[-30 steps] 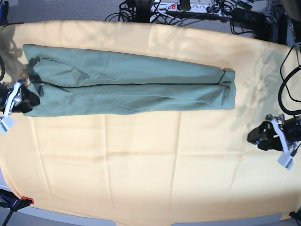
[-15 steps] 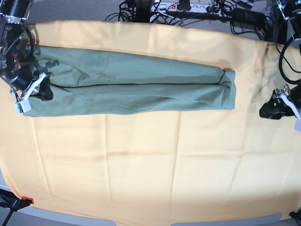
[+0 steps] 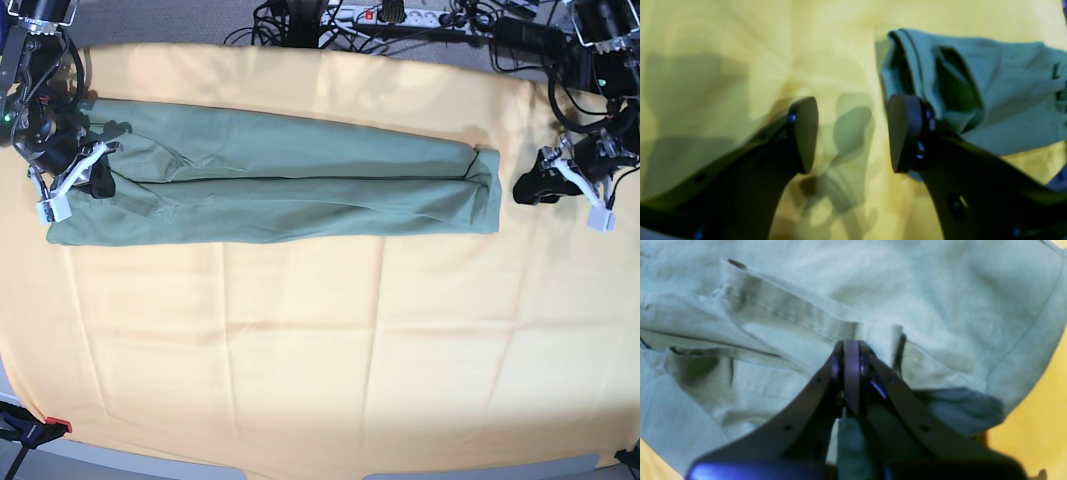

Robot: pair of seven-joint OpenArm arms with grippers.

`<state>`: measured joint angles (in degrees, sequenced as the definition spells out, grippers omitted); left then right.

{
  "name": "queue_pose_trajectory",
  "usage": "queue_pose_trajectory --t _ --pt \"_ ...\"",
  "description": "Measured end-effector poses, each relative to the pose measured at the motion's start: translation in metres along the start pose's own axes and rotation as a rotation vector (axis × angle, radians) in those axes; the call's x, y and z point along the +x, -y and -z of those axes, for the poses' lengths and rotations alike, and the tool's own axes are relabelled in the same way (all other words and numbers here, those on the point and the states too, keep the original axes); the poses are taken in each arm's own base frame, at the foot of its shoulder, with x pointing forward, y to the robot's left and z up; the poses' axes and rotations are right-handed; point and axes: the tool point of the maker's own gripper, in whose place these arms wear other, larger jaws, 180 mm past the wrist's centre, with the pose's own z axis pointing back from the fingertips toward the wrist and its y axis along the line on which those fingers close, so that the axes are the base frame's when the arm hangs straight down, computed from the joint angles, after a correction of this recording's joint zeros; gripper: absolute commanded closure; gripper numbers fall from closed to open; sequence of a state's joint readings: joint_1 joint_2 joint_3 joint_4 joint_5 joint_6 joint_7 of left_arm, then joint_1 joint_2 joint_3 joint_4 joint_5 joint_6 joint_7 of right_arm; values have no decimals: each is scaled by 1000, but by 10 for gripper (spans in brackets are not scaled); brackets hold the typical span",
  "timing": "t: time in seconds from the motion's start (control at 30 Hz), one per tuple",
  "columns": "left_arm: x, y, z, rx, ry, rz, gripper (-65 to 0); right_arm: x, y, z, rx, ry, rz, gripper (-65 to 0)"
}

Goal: Fold the T-shirt properly
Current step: 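Move both grippers to the ends of the folded strip and grasp them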

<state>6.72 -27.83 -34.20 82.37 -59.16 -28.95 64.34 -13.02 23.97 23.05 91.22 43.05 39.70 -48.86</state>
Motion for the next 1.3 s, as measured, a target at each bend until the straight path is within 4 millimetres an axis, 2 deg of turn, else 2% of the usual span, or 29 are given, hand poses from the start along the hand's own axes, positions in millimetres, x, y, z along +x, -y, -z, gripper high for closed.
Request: queue_pose_trajectory --t 0.2,0.63,0.7,0.77,0.8,0.83,1.03,1.23,1.3 --pt "-18 19 13 -70 26 -68 -352 0 0 0 0 1 0 0" --pt "-45 76 48 -251 -78 -40 -344 1 -2 0 11 2 9 0" --pt "-46 77 49 -253 -86 -34 -255 1 -2 0 11 2 9 0" --pt "-47 74 50 -240 -97 -32 -104 1 -2 0 11 2 9 0" --pt "-45 72 50 -229 -96 -26 -30 1 -2 0 11 2 9 0" --pt "-44 70 50 -221 -102 -24 0 0 -2 0 11 -1 9 0" --pt "-26 69 42 -249 -82 -43 0 0 -2 0 13 1 11 0" --pt "13 109 25 -495 46 15 0 0 -2 0 13 -3 11 0" --pt "12 111 26 -498 30 47 0 0 -2 0 13 -2 11 0"
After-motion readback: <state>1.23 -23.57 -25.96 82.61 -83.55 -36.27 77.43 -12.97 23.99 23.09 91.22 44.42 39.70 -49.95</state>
